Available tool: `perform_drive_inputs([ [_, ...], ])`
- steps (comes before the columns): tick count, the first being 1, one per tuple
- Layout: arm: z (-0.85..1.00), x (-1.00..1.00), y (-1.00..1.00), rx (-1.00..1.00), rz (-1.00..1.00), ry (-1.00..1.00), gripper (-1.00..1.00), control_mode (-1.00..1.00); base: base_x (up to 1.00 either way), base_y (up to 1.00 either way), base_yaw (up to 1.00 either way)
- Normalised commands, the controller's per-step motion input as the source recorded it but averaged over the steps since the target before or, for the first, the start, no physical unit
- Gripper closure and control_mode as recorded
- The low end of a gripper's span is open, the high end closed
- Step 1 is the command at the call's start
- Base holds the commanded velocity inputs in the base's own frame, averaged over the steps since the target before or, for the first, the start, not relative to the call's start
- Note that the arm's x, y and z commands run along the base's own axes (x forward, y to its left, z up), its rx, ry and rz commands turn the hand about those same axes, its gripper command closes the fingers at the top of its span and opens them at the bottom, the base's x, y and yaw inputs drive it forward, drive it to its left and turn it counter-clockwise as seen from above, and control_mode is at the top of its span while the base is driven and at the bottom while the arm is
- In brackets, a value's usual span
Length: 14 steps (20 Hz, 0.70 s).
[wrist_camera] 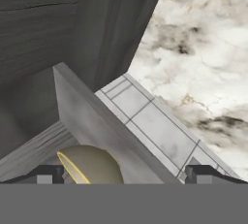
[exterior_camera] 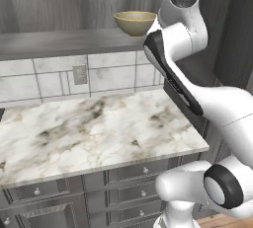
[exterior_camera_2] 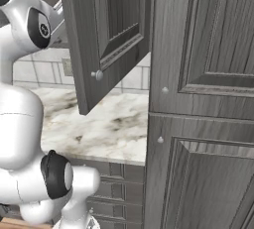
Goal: Move the bowls from the cabinet to the plates on the dining table.
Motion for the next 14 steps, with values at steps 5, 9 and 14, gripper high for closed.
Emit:
perform_drive_inputs([
  [5, 0.00, 0.30, 0.00, -0.01, 0.00, 0.00, -1.00, -1.00, 0.00, 0.00, 0.00],
  [9, 0.00, 0.32, 0.00, 0.00, 0.00, 0.00, -1.00, -1.00, 0.00, 0.00, 0.00],
  [14, 0.00, 0.29, 0.00, 0.00, 0.00, 0.00, -1.00, -1.00, 0.00, 0.00, 0.00],
])
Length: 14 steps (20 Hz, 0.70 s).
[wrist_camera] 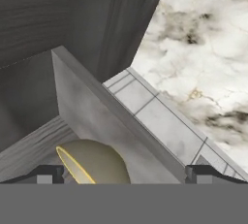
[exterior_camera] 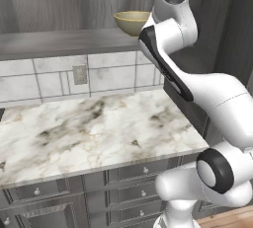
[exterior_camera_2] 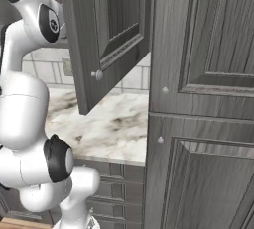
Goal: Move the bowls from the cabinet to the plates on the dining table.
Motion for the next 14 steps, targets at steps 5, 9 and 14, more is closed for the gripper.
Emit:
perform_drive_inputs([
  [5, 0.00, 0.32, 0.00, 0.00, 0.00, 0.00, -1.00, -1.00, 0.00, 0.00, 0.00],
  [9, 0.00, 0.28, 0.00, 0.00, 0.00, 0.00, -1.00, -1.00, 0.00, 0.00, 0.00],
  [14, 0.00, 0.29, 0.00, 0.00, 0.00, 0.00, -1.00, -1.00, 0.00, 0.00, 0.00],
])
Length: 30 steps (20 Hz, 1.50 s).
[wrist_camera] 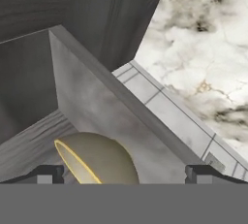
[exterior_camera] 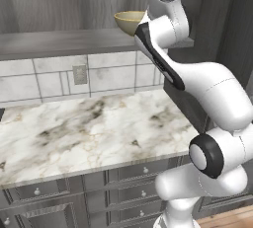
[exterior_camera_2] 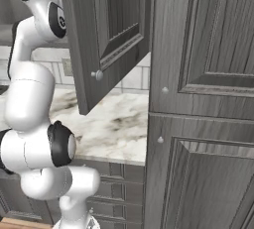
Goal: Move the bowls from the cabinet to the plates on the dining table.
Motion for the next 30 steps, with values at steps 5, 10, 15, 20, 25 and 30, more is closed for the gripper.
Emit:
perform_drive_inputs([
  [5, -0.03, 0.29, 0.00, 0.00, 0.00, 0.00, -1.00, -1.00, 0.00, 0.00, 0.00],
  [10, -0.08, 0.34, 0.00, -0.01, 0.00, 0.00, -1.00, -1.00, 0.00, 0.00, 0.00],
  [15, -0.06, 0.39, 0.00, -0.01, 0.00, 0.00, -1.00, -1.00, 0.00, 0.00, 0.00],
  [20, 0.00, 0.40, 0.00, 0.00, 0.00, 0.00, -1.00, -1.00, 0.00, 0.00, 0.00],
  [25, 0.00, 0.40, 0.00, 0.00, 0.00, 0.00, -1.00, -1.00, 0.00, 0.00, 0.00],
  [30, 0.00, 0.40, 0.00, 0.00, 0.00, 0.00, -1.00, -1.00, 0.00, 0.00, 0.00],
])
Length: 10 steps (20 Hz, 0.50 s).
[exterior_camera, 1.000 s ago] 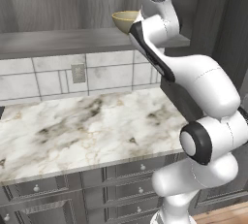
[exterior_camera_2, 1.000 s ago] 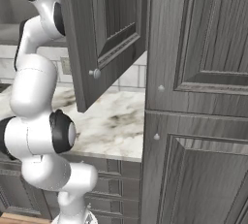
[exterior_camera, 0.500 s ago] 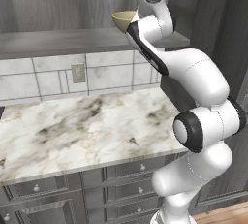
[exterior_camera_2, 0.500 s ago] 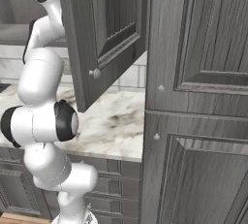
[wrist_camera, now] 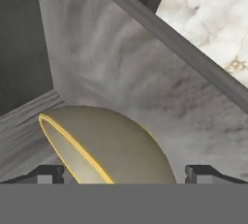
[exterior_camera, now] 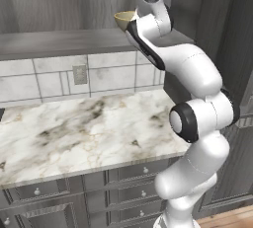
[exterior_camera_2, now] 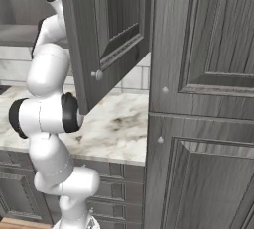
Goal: Move the bowls from the cabinet to the plates on the dining table.
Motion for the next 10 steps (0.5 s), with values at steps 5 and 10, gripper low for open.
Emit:
perform_drive_inputs([
  [5, -0.09, 0.26, 0.00, 0.00, 0.01, 0.00, -1.00, -1.00, 0.00, 0.00, 0.00],
  [10, -0.42, 0.07, 0.00, 0.00, 0.04, 0.01, -1.00, -1.00, 0.00, 0.00, 0.00],
])
